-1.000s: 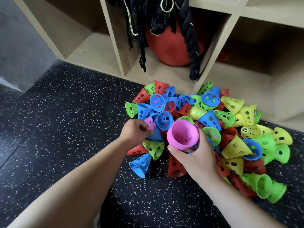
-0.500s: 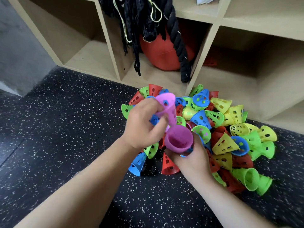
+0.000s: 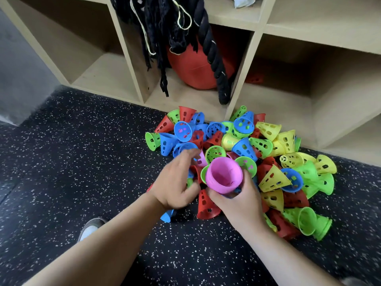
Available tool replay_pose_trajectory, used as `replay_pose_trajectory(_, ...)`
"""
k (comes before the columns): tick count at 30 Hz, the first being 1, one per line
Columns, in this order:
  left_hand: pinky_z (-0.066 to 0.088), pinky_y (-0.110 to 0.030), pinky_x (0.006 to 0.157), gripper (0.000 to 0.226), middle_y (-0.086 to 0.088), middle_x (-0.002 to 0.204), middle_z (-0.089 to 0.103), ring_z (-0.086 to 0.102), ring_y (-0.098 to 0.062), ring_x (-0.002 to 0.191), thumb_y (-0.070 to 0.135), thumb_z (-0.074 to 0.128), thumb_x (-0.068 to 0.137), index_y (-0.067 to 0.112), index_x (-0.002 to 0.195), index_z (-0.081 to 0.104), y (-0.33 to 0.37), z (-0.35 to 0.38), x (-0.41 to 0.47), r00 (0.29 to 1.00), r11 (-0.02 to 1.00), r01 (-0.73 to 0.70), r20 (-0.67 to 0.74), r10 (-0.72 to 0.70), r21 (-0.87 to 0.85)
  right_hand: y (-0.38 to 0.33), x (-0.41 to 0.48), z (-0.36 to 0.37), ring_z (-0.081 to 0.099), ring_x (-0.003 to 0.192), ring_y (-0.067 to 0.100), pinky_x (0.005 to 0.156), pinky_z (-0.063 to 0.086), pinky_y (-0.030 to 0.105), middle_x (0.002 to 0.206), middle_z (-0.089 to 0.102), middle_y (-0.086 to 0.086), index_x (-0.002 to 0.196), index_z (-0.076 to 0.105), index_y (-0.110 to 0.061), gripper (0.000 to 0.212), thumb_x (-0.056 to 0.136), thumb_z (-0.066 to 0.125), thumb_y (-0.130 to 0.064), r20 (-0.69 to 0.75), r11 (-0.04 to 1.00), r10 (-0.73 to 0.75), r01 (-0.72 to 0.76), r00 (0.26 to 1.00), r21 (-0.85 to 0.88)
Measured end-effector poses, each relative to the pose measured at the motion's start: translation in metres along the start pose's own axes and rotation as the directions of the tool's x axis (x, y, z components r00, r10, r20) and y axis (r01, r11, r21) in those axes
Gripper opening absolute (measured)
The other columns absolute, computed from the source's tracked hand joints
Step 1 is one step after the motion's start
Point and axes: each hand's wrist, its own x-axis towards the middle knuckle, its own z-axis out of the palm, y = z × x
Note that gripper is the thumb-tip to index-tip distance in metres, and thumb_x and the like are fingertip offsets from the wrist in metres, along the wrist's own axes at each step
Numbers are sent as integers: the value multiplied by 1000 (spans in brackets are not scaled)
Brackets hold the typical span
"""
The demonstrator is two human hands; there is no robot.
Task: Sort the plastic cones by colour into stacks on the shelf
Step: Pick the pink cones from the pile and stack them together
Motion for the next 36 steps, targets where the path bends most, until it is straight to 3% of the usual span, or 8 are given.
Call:
replay_pose_trajectory(4, 45, -39, 108, 103, -9, 152, 44, 50, -19, 136, 56, 69, 81, 9, 154, 13, -10, 27, -21, 986, 996, 44, 167, -30, -81, -1, 6, 7, 68, 82, -9, 72, 50, 10, 91, 71, -25, 110, 60, -24, 60, 61, 93, -12, 71, 986, 28, -39, 997, 161)
replay_pose_trajectory(9, 53, -32, 88, 77, 29, 127, 49, 63, -14, 113, 49, 68, 79, 26, 139, 27, -4, 36, -29, 972, 963, 177, -116, -203, -202, 0, 12, 26, 68, 104, 6, 89, 57, 35, 112, 70, -17, 117, 59, -38, 73, 53, 92, -41, 174, 986, 3, -32, 985, 164)
replay_pose_trajectory(15, 46, -10, 82, 80, 15, 118, 55, 58, 11, 99, 29, 81, 69, 42, 129, 30, -33, 22, -35, 882, 913, 330, -267, -388, -238, 1, 40, 34, 63, 104, 3, 85, 55, 28, 113, 68, -16, 130, 59, -31, 49, 85, 60, -48, 212, 986, 10, -45, 977, 160)
replay_pose_trajectory(19, 52, -26, 77, 82, 24, 109, 55, 60, 9, 95, 21, 84, 69, 47, 123, 28, -50, 16, -40, 794, 859, 446, -332, -510, -252, 15, 75, 49, 54, 56, 13, 61, 45, 30, 68, 61, -10, 131, 62, -34, 37, 95, 56, -31, 187, 953, 141, -82, 972, -292)
replay_pose_trajectory(23, 52, -29, 73, 79, 25, 104, 55, 61, 1, 89, 12, 85, 70, 37, 124, 33, -57, 16, -39, 783, 850, 468, -334, -525, -239, 13, 103, 58, 67, 84, 29, 67, 47, 32, 93, 75, 6, 135, 60, -31, 39, 96, 54, -31, 203, 831, 92, 37, 975, -555)
replay_pose_trajectory(27, 56, -36, 72, 76, 24, 106, 57, 64, -8, 82, 22, 81, 68, 35, 127, 34, -56, 16, -35, 783, 845, 471, -319, -533, -253, 2, 115, 66, 62, 82, 31, 60, 37, 31, 77, 66, 2, 114, 70, -27, 23, 94, 59, -29, 275, 730, -116, 269, 955, -628)
replay_pose_trajectory(32, 58, -45, 73, 75, 23, 110, 58, 66, -10, 90, 30, 77, 68, 49, 123, 30, -54, 15, -31, 789, 845, 459, -311, -530, -275, 12, 128, 75, 51, 71, 29, 54, 32, 28, 73, 56, 2, 76, 59, -15, 18, 92, 63, -24, 195, 531, 78, 124, 978, -838)
replay_pose_trajectory(36, 57, -43, 72, 76, 21, 111, 59, 66, -10, 86, 28, 79, 69, 45, 125, 31, -53, 12, -30, 790, 845, 463, -308, -530, -268, 16, 128, 71, 50, 63, 29, 47, 31, 25, 61, 50, 3, 58, 58, -15, 26, 83, 59, -6, 124, 602, 181, -10, 976, -798)
